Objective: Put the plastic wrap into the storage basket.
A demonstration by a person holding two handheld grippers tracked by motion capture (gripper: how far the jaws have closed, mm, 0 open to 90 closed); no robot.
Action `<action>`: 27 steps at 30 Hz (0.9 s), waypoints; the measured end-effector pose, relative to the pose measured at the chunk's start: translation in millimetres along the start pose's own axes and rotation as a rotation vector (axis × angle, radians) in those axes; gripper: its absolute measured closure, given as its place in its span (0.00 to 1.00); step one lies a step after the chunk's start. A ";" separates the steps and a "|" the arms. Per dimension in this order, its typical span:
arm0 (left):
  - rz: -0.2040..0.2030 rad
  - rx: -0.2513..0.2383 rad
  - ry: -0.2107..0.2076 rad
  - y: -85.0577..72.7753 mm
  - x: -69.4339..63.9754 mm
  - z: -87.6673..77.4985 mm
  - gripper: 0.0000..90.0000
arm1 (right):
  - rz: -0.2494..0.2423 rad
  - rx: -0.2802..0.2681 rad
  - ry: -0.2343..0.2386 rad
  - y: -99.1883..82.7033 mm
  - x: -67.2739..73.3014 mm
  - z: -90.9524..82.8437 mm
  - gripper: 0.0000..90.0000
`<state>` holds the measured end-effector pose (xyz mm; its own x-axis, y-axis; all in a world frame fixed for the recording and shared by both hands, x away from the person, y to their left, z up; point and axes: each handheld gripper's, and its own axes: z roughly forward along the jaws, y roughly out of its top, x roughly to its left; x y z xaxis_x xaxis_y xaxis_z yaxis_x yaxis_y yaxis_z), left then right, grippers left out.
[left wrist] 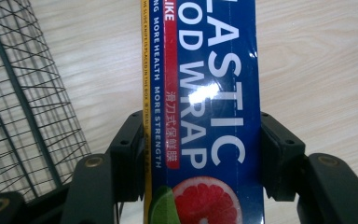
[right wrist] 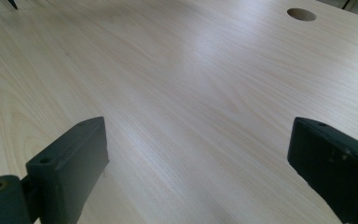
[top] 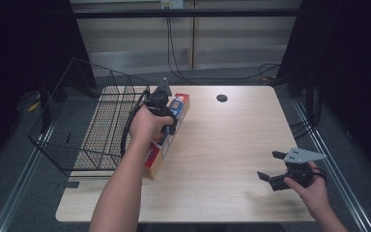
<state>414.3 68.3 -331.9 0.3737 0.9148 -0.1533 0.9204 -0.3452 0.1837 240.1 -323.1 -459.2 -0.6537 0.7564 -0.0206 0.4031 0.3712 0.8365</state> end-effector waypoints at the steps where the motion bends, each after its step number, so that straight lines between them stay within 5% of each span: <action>1: 0.007 0.003 -0.001 0.2 1.4 -2.6 0.48 | 0.000 0.000 0.000 0.0 0.0 0.0 0.05; 27: -0.038 0.002 0.003 -3.2 26.7 -37.6 0.48 | 0.004 0.006 -0.002 -0.5 -0.6 0.4 0.05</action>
<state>417.0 101.8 -300.1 0.3385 0.9277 -0.1573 0.9340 -0.3110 0.1757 240.6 -323.5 -459.8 -0.6504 0.7594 -0.0184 0.4098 0.3711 0.8333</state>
